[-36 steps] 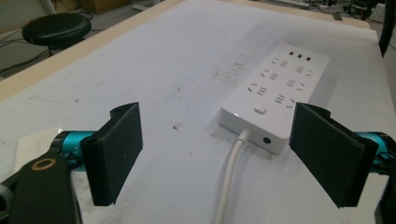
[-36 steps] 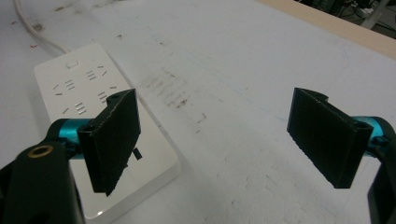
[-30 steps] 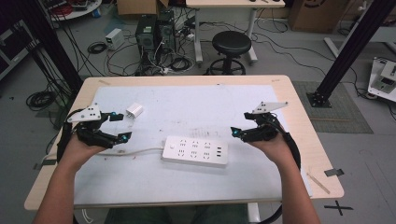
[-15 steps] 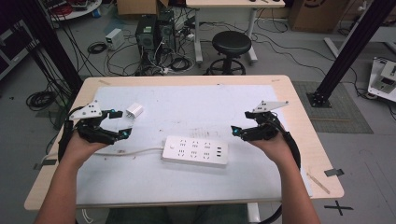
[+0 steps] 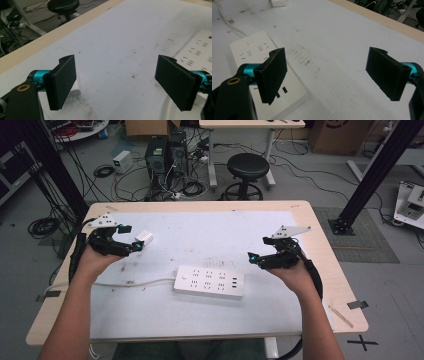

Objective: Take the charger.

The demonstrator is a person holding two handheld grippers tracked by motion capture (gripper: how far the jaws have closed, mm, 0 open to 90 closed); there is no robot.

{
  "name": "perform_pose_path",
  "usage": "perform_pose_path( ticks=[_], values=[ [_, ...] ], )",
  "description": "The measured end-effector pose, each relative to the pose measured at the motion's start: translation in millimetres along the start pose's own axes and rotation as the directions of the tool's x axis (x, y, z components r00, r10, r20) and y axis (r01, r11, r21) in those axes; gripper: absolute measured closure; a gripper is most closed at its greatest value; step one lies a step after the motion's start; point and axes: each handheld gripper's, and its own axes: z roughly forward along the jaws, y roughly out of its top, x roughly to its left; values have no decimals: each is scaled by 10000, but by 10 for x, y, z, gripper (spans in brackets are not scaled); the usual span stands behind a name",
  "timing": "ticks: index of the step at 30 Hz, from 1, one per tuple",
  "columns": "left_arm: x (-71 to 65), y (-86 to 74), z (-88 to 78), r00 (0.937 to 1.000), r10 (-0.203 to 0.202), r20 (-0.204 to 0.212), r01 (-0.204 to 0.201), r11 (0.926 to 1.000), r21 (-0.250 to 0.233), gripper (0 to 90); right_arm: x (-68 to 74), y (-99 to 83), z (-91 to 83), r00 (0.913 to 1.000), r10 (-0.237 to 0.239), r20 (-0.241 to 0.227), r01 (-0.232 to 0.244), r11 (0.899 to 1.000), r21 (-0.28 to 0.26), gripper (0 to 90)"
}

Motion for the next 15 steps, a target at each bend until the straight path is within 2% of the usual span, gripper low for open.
perform_pose_path(
  ticks=[3,4,8,9,10,11,13,15],
  values=[
    [60,-2,67,9997,-196,-176,197,9998,66,175,-8,-1,-7,10000,8,17,-8,10000,0,176],
    [123,8,141,9993,-176,-321,191,9987,468,175,-15,-5,-6,10000,13,27,-13,10000,20,176],
    [163,19,187,9990,-282,-340,302,9979,574,174,-21,-8,-2,10000,37,21,-37,10000,72,176],
    [282,-1,299,9964,-616,-577,648,9964,551,174,-21,-8,-2,10000,37,21,-37,10000,72,176],
    [325,-21,334,9951,-720,-675,762,9951,623,175,-28,-9,0,10000,44,29,-44,9999,121,176],
    [325,-21,334,9951,-720,-675,762,9951,623,174,-28,-9,0,10000,44,29,-44,9999,121,176],
    [415,-81,424,9920,-900,-881,981,9909,925,174,-24,-11,-1,9999,130,77,-131,9997,190,176],
    [415,-81,424,9920,-900,-881,981,9909,925,175,-26,-13,2,9999,114,42,-115,9998,189,176]
  ],
)
